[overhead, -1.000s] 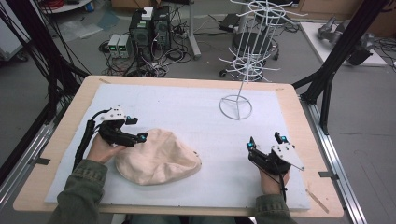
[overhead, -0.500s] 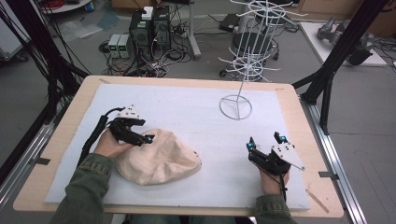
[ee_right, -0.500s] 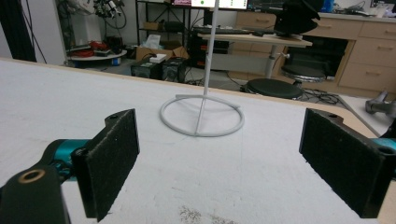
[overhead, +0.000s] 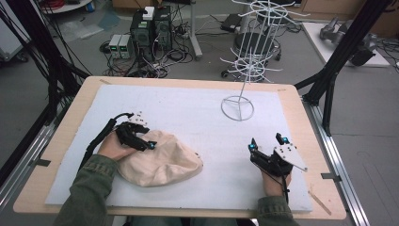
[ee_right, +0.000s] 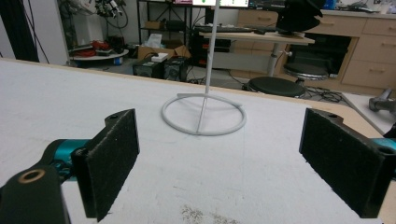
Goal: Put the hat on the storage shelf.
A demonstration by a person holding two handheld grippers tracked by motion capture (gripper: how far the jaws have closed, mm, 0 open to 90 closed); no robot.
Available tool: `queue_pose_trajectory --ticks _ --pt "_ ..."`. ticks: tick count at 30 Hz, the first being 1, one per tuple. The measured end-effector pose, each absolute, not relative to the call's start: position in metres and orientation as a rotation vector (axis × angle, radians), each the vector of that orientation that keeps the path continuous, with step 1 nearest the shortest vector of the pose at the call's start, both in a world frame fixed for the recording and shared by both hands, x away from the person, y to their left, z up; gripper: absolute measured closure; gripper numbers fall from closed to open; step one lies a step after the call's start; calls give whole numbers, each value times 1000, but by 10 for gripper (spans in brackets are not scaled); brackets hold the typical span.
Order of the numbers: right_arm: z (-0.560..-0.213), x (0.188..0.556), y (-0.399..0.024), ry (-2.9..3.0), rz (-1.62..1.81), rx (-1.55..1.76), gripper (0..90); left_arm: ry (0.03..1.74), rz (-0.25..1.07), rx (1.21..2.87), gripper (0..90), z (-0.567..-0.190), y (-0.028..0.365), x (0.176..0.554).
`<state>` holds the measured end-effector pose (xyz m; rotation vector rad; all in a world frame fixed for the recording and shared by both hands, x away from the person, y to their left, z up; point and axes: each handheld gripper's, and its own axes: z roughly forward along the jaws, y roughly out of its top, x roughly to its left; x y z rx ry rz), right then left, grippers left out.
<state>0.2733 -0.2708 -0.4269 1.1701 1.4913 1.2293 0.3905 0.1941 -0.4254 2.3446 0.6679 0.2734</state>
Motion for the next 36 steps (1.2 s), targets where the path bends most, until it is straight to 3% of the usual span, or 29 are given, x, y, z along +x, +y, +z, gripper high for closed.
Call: queue_pose_trajectory --ticks 5,14,19,36 --pt "-427 274 -271 1493 1227 1170 113 663 268 2394 428 -428 193 392" --pt "-427 273 -271 1489 1228 1173 112 682 370 2451 748 -422 186 389" --pt "-427 273 -272 1487 1231 1178 112 658 425 2498 772 -418 180 388" --pt "-427 274 -272 1484 1229 1187 112 698 458 2335 787 -407 195 380"
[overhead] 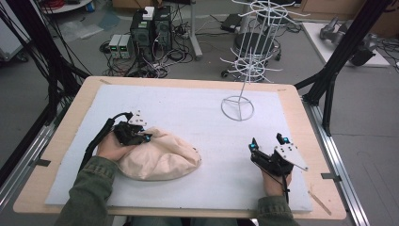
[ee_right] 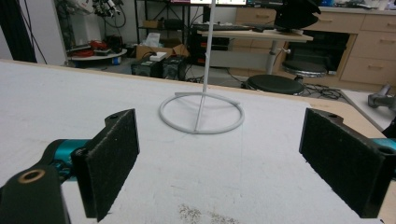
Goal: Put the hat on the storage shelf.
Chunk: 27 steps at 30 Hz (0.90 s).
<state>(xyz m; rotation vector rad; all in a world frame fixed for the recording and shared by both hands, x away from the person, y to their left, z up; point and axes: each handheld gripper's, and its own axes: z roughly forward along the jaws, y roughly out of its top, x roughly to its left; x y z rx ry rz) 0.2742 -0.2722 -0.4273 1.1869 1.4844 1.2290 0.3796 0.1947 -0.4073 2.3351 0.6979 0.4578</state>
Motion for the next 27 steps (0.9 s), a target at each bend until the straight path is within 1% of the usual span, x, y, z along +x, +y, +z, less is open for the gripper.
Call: queue_pose_trajectory --ticks 5,10,13,14,16,19,22,27 --pt "-427 274 -272 1480 1219 1177 113 705 502 2224 787 -392 201 374" --pt "-426 273 -272 1471 1224 1170 113 728 515 2104 787 -381 212 371" --pt "-426 273 -272 1465 1232 1186 113 731 524 2064 786 -377 215 369" --pt "-426 273 -273 1463 1229 1184 113 729 522 2015 787 -373 217 367" --pt "-426 273 -273 1460 1231 1183 113 727 513 1998 786 -371 218 366" --pt "-426 273 -273 1458 1234 1190 113 722 471 1920 786 -365 222 364" --pt "-426 272 -273 1457 1236 1189 113 728 484 1855 786 -360 226 362" --pt "-426 272 -273 1455 1242 1198 113 733 493 1692 785 -349 235 357"
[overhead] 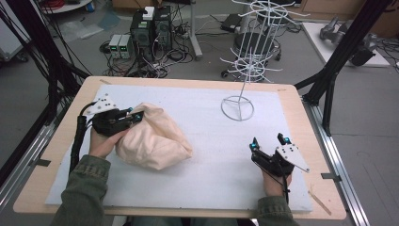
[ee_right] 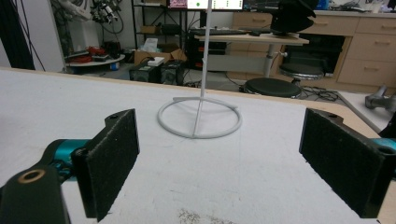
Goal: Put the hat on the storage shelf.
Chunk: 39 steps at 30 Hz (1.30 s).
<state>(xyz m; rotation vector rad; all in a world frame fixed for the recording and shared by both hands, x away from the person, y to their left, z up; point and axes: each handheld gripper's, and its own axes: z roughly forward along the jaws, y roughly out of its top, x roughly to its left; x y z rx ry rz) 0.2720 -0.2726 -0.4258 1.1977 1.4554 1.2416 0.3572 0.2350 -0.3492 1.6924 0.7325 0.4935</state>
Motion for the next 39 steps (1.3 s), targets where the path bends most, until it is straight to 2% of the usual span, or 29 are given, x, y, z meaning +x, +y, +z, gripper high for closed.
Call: queue_pose_trajectory --ticks 13,23,39 --pt "-426 272 -274 1452 1242 1193 113 755 516 1305 784 -331 245 349" --pt "-425 272 -275 1447 1241 1191 112 766 478 1132 784 -326 232 357" --pt "-425 271 -274 1438 1252 1207 113 790 443 966 783 -304 204 374"
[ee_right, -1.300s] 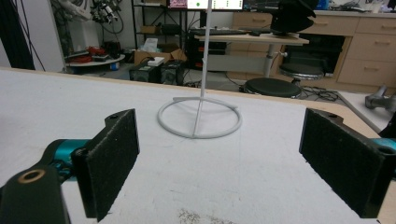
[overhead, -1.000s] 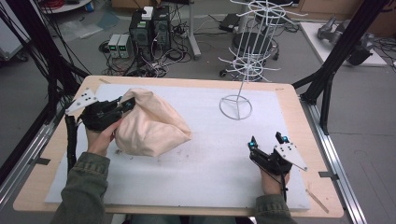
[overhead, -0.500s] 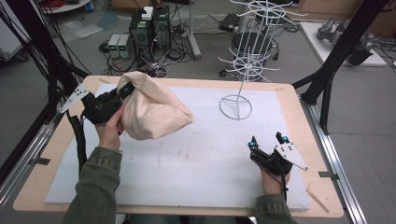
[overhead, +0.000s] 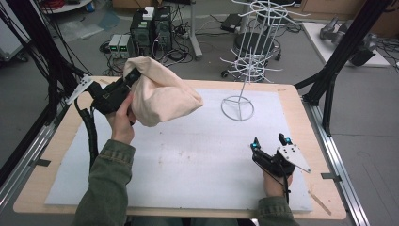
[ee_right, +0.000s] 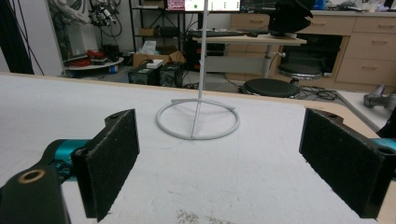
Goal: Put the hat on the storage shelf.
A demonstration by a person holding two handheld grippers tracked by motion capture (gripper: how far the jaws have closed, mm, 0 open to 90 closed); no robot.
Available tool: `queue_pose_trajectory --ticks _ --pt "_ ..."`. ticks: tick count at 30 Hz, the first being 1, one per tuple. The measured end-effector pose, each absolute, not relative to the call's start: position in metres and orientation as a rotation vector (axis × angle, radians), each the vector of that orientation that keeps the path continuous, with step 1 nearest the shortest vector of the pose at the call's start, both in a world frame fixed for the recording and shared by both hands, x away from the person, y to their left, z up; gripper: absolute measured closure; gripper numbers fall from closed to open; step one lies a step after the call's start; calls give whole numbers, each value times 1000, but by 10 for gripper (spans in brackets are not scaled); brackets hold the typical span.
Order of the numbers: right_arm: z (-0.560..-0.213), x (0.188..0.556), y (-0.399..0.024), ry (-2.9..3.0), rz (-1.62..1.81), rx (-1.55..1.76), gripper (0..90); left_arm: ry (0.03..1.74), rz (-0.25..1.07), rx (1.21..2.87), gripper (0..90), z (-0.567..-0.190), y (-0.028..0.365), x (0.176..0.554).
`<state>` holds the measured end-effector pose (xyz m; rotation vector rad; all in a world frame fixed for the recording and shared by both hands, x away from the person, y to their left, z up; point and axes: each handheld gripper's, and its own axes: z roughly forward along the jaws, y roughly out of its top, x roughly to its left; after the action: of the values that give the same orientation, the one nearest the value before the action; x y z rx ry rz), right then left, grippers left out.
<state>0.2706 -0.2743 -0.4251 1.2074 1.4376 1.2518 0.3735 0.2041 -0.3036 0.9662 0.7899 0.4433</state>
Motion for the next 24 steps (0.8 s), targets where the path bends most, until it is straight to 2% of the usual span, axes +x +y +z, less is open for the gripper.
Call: queue_pose_trajectory --ticks 8,24 --pt "-425 271 -274 1441 1254 1201 113 794 405 907 782 -292 189 387" --pt "-426 271 -276 1432 1261 1212 113 792 436 843 782 -266 155 404"
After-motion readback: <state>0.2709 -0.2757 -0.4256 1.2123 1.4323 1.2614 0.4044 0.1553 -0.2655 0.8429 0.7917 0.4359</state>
